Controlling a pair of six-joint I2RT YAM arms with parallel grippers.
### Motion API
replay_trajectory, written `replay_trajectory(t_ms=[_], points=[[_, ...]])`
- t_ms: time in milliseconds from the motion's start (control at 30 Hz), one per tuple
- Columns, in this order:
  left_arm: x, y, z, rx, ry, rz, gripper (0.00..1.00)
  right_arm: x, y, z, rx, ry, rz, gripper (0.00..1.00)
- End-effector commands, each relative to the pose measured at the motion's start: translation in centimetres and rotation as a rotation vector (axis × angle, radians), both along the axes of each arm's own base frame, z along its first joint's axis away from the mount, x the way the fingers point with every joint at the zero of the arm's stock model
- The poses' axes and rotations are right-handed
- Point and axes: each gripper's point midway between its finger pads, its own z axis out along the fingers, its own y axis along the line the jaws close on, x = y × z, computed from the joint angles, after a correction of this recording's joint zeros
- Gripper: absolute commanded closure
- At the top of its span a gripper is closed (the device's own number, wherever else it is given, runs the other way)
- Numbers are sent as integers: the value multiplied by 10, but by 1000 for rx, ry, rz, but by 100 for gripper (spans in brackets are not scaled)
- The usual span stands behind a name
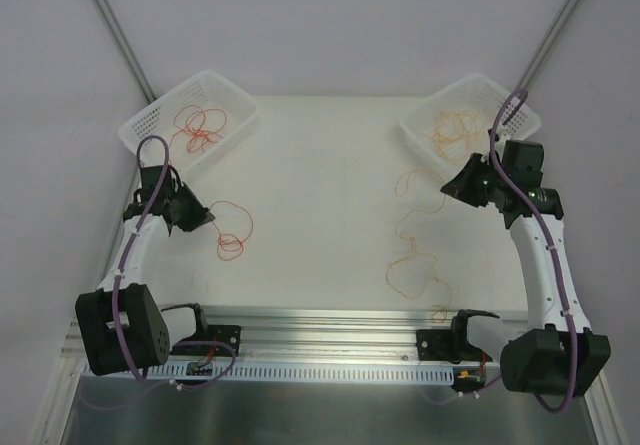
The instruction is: Untangle the cables
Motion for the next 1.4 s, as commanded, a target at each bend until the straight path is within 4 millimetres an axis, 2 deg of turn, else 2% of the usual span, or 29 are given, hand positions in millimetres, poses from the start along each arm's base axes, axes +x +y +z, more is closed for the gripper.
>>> replay_trajectory(t_ms=[0,33,133,167,200,233,300,333,400,433,467,500,533,633,700,733,867,900,933,1000,1067,1100,1133,1167,1200,1233,1267,1300,1367], points=[[27,-14,52,-68,-158,-53,100,-13,16,-25,68,89,37,99],[33,-16,67,-72,-199,-68,100,-15,20,-31,69,109,47,99],[40,-25,96,-95,-270,-105,100,-16,25,-56,68,162,35,99],[46,-26,115,-91,-315,-113,100,-19,35,-62,63,184,59,99],[49,-29,126,-95,-342,-127,100,-19,38,-71,55,217,64,98],[56,-29,148,-89,-390,-137,100,-23,46,-78,47,240,91,96],[64,-30,169,-92,-432,-150,100,-23,52,-88,29,274,108,89],[71,-30,196,-82,-489,-159,100,-26,59,-90,25,281,132,86],[79,-30,219,-81,-535,-165,100,-26,65,-92,27,283,152,65],[86,-29,242,-73,-581,-168,100,-29,72,-92,25,283,178,53],[90,-28,254,-68,-602,-166,100,-30,75,-91,24,280,187,39],[94,-28,264,-64,-623,-168,100,-31,77,-91,18,280,202,34],[102,-24,284,-44,-662,-157,100,-34,81,-91,10,280,221,28],[122,-14,312,0,-715,-134,100,-40,83,-91,-16,287,251,21],[136,-3,322,47,-734,-98,100,-46,81,-93,-29,299,259,18],[150,3,328,65,-743,-84,100,-46,81,-92,-35,291,268,16],[189,28,334,144,-747,-7,100,-54,78,-86,-56,272,287,15],[205,34,320,153,-718,3,100,-56,77,-86,-60,275,291,14],[213,36,327,165,-734,8,100,-57,75,-86,-73,271,291,14],[228,46,318,196,-716,36,100,-60,73,-84,-84,266,289,14],[249,55,297,210,-678,52,100,-62,70,-85,-97,268,284,13],[263,61,277,221,-638,65,100,-63,69,-84,-98,267,285,13],[269,67,266,223,-620,74,99,-65,69,-85,-98,272,286,13],[275,70,253,225,-595,76,89,-66,68,-85,-102,272,286,13],[285,75,230,229,-553,77,83,-67,68,-84,-104,269,284,13],[289,76,220,233,-537,73,74,-68,66,-86,-110,272,282,13],[290,77,210,232,-516,69,53,-69,65,-87,-117,276,277,13],[289,74,200,224,-495,60,39,-69,64,-87,-121,277,272,13],[283,68,194,194,-480,52,12,-69,62,-89,-129,280,265,13]])
